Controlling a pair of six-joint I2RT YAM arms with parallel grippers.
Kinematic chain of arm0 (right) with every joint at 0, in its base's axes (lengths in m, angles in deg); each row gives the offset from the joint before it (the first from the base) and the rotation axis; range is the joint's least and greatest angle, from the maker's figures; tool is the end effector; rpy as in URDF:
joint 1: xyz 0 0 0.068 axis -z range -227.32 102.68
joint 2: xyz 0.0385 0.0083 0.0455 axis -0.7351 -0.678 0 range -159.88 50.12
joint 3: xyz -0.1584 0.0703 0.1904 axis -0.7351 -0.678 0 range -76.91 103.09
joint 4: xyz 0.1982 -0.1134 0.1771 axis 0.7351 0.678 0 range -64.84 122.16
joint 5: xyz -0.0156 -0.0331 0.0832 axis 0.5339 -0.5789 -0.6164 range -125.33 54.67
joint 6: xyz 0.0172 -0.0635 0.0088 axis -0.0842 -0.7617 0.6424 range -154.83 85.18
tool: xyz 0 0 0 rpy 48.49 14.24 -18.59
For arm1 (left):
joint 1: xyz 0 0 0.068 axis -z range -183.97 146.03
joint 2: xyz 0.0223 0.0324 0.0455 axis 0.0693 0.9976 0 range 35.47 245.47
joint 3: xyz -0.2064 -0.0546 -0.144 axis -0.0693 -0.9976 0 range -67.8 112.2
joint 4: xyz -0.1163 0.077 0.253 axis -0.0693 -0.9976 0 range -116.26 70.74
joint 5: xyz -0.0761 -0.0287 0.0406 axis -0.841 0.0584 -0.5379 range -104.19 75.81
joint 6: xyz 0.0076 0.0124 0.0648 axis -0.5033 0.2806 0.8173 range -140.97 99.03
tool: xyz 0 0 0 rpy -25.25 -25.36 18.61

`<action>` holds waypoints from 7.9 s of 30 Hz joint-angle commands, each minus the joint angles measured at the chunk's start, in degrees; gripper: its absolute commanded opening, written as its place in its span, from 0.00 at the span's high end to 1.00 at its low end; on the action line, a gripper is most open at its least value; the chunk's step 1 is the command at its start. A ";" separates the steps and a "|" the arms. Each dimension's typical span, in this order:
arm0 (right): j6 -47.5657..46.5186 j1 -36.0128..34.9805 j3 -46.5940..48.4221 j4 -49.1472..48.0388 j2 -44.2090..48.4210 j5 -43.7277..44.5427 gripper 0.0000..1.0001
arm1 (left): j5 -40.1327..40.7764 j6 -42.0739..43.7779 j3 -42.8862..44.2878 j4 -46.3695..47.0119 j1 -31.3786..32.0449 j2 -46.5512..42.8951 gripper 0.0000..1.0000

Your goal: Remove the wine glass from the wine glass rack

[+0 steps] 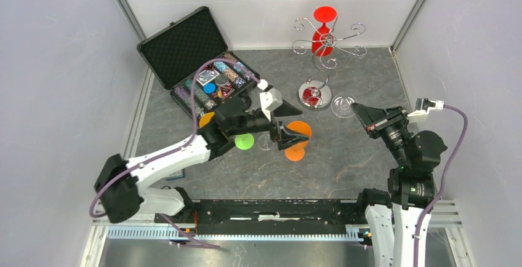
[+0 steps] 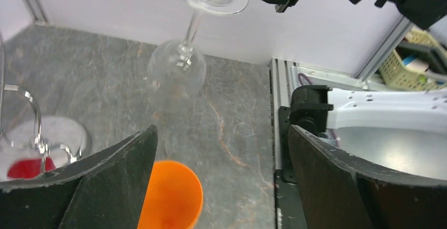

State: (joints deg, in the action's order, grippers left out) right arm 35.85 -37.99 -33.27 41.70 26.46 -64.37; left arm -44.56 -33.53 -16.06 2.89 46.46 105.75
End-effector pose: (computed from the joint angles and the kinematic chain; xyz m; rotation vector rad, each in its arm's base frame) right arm 0.1519 0.0010 0.3702 0.6880 1.5013 1.2171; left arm 0.1924 -0.2748 0.3244 0.9528 1.3573 -1.2553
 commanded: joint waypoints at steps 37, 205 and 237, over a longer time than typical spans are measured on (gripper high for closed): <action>10.80 -2.18 -1.02 -17.46 -1.06 -7.75 1.00 | -15.22 0.46 19.83 42.03 2.99 33.35 0.68; -72.16 -32.40 14.23 40.37 -22.17 23.15 1.00 | 40.14 3.77 2.53 -24.95 4.06 -18.34 0.00; -70.83 -38.47 16.43 34.27 -32.13 23.20 0.63 | 38.81 4.12 1.49 -24.34 3.99 -18.64 0.00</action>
State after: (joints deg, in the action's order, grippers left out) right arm -34.94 -76.09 -21.58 78.38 -5.60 -41.22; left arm -5.37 -32.00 -14.55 -22.62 50.72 87.77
